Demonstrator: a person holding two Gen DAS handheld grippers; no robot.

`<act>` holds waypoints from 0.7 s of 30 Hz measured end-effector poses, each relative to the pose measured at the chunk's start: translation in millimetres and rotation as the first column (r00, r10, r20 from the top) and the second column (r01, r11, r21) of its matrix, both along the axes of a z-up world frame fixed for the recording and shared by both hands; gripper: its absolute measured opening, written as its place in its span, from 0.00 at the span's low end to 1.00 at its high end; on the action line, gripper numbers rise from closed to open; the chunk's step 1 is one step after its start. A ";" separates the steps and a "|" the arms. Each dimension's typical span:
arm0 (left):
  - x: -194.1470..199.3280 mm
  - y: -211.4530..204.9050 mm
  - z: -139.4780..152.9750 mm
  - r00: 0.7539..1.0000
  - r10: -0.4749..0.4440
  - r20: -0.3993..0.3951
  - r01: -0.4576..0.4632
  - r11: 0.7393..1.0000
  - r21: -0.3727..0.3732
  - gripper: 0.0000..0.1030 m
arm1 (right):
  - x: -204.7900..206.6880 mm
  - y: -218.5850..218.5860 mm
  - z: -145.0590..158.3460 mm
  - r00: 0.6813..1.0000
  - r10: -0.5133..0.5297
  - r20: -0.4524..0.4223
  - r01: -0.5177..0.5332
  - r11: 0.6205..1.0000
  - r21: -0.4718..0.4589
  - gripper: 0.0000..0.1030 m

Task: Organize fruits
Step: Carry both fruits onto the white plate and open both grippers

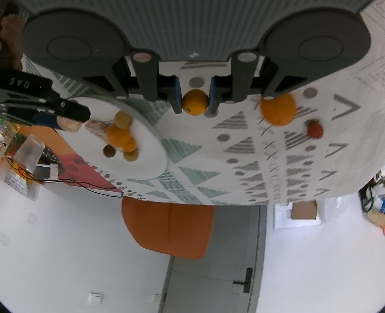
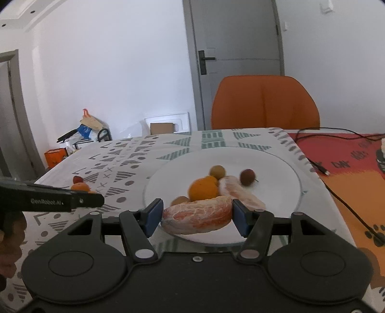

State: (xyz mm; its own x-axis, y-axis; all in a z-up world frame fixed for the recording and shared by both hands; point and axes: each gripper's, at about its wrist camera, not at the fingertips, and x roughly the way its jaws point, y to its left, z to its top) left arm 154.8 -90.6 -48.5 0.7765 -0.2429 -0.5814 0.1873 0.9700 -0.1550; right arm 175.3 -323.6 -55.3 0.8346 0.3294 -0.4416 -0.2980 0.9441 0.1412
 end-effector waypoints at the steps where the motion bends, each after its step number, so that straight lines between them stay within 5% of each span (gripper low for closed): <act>1: 1.7 -3.6 1.5 1.000 -0.005 0.004 0.005 1.000 0.003 0.21 | 1.2 -3.1 -1.0 1.000 -0.004 -0.003 0.004 1.000 0.005 0.57; 21: 40.5 -52.5 23.8 0.993 -0.091 0.076 0.086 0.994 0.061 0.21 | 6.8 -35.6 -0.8 0.997 -0.070 0.023 0.069 0.997 0.045 0.62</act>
State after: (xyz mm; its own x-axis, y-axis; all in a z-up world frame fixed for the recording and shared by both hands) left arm 195.3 -143.1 -24.8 0.7972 -0.2807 -0.5345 0.2823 0.9559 -0.0811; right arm 182.1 -359.2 -56.0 0.8666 0.2885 -0.4071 -0.2354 0.9558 0.1764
